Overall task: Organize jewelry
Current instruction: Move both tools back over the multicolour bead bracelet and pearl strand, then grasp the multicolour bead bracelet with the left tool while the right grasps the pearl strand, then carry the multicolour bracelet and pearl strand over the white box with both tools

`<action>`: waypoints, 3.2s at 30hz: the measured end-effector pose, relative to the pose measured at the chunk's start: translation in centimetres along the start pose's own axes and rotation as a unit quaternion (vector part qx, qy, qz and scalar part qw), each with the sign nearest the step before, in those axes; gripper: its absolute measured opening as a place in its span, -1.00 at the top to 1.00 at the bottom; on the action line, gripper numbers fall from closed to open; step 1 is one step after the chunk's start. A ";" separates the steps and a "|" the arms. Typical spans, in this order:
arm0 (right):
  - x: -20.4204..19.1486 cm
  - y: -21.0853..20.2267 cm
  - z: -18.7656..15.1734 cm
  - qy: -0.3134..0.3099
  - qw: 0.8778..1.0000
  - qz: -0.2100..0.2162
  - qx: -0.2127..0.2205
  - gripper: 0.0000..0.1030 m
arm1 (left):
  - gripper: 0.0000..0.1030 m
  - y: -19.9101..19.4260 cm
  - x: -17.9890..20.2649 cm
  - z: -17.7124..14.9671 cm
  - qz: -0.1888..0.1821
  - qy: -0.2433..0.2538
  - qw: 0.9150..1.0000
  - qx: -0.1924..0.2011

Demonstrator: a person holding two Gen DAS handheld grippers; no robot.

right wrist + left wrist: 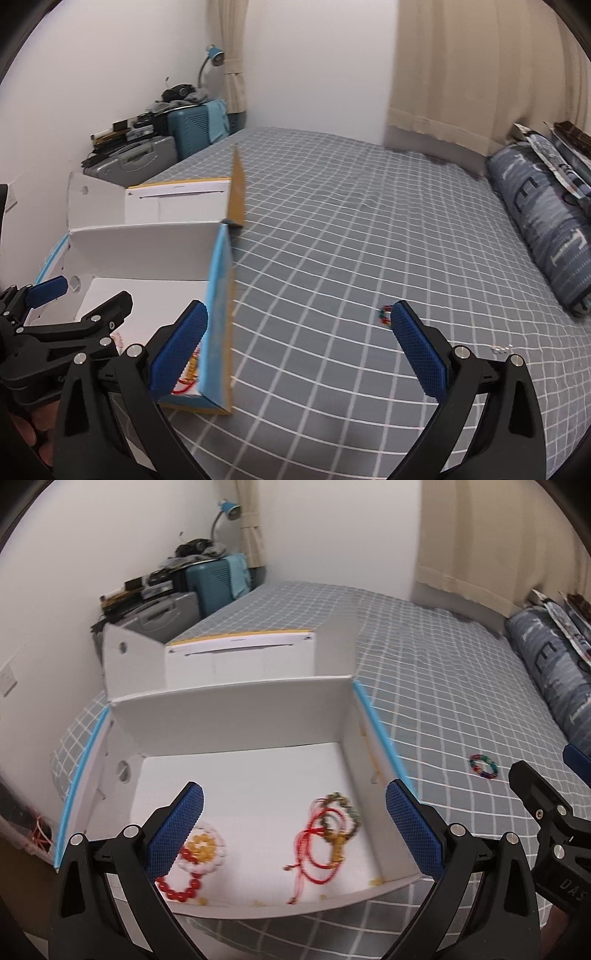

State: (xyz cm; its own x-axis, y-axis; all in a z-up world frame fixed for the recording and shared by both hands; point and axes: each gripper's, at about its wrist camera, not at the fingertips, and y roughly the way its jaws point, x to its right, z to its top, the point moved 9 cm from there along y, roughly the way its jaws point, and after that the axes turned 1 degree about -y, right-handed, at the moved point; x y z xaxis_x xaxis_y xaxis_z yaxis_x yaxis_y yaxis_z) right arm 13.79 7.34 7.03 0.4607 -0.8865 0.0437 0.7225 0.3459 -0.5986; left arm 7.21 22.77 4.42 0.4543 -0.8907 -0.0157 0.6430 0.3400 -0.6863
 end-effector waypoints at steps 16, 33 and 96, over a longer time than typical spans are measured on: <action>14.9 -1.3 -2.7 0.069 0.993 -0.090 -0.033 -0.85 | -0.89 0.6 11.8 0.3 -0.072 0.043 0.996 -0.018; 31.9 6.9 -8.2 0.158 0.967 -0.153 -0.132 -0.85 | -0.89 11.4 29.4 1.4 -0.130 0.119 0.980 -0.094; 35.3 12.2 -12.3 0.166 0.960 -0.158 -0.161 0.78 | 0.82 14.7 32.4 -2.5 -0.188 0.102 0.970 -0.115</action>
State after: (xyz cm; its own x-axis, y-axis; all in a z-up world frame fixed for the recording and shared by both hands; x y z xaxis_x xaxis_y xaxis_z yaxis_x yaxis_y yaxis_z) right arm 32.55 -23.53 -8.54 0.0175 -0.9991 0.0387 0.5776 -0.0215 -0.8160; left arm 29.87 -1.84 -7.96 0.0685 -0.9878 0.1401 0.5739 -0.0758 -0.8154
